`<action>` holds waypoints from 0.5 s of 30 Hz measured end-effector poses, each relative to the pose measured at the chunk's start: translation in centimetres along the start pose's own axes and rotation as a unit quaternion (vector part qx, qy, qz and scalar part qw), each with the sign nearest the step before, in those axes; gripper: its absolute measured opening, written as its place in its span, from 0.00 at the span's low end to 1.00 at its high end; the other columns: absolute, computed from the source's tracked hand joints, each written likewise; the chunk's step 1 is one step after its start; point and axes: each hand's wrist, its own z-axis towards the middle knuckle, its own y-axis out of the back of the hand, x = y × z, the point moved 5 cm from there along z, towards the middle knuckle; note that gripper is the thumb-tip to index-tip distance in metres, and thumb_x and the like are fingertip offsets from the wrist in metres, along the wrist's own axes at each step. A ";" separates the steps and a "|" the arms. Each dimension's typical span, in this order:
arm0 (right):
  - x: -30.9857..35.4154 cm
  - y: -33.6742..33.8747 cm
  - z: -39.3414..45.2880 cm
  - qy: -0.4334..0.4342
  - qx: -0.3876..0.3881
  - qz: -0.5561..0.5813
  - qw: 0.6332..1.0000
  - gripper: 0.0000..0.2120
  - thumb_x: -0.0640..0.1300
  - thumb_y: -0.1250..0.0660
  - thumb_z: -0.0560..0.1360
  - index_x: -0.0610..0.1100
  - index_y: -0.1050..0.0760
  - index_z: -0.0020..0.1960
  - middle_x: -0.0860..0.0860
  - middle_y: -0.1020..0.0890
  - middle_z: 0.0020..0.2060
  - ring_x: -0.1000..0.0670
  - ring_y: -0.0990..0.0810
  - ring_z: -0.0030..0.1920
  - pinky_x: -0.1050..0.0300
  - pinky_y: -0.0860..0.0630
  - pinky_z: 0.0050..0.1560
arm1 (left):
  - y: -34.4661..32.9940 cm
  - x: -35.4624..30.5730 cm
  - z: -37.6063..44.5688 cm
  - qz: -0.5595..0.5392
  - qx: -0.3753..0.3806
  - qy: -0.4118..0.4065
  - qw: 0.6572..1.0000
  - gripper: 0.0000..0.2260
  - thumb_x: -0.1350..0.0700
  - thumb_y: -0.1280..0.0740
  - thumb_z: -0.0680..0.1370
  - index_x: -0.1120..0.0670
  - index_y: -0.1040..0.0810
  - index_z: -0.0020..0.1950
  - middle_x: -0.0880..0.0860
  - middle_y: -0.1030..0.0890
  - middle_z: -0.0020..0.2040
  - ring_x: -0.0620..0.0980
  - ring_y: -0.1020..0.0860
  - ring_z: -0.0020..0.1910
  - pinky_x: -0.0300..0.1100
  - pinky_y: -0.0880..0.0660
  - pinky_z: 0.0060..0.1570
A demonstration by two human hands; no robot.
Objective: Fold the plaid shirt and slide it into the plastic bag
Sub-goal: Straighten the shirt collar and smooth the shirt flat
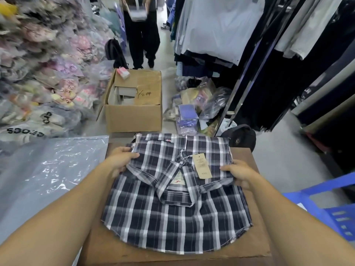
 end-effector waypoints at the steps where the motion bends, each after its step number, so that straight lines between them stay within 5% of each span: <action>1: -0.5 0.0 -0.3 -0.012 0.033 0.016 0.999 0.05 0.32 0.32 0.77 0.37 0.26 0.51 0.43 0.16 0.38 0.46 0.17 0.33 0.55 0.20 0.32 | -0.3 -0.4 -1.0 -0.033 0.035 0.009 0.999 0.18 0.60 0.25 0.73 0.60 0.22 0.62 0.60 0.16 0.54 0.58 0.17 0.50 0.55 0.24 0.60; 4: -1.0 0.9 -1.0 -0.018 0.106 0.055 0.993 0.05 0.33 0.34 0.76 0.41 0.28 0.44 0.45 0.18 0.32 0.46 0.19 0.33 0.56 0.24 0.33 | -0.3 -1.2 -4.0 -0.079 0.156 0.031 0.984 0.21 0.60 0.24 0.69 0.64 0.20 0.61 0.64 0.17 0.58 0.59 0.16 0.51 0.52 0.19 0.53; 7: -2.2 1.6 -1.8 -0.059 0.166 -0.009 0.984 0.03 0.33 0.33 0.75 0.37 0.24 0.49 0.43 0.15 0.37 0.46 0.16 0.34 0.55 0.20 0.32 | 0.7 0.3 -5.0 -0.016 0.245 0.059 0.968 0.31 0.58 0.16 0.59 0.63 0.21 0.59 0.62 0.16 0.56 0.56 0.15 0.49 0.50 0.16 0.48; 11: -4.8 1.6 -2.0 -0.110 0.229 -0.153 0.955 0.21 0.43 0.24 0.73 0.43 0.24 0.64 0.45 0.15 0.58 0.45 0.16 0.58 0.49 0.19 0.54 | 1.9 3.6 -4.1 0.143 0.223 0.112 0.958 0.41 0.53 0.15 0.60 0.58 0.28 0.68 0.57 0.19 0.62 0.56 0.19 0.58 0.55 0.22 0.61; 15: -4.5 1.4 -1.2 -0.080 0.171 -0.069 0.980 0.20 0.37 0.29 0.75 0.41 0.24 0.66 0.42 0.15 0.58 0.42 0.16 0.58 0.44 0.20 0.58 | 1.7 4.2 -3.1 0.162 0.203 0.120 0.958 0.42 0.43 0.16 0.61 0.55 0.27 0.69 0.54 0.23 0.69 0.57 0.24 0.67 0.57 0.22 0.62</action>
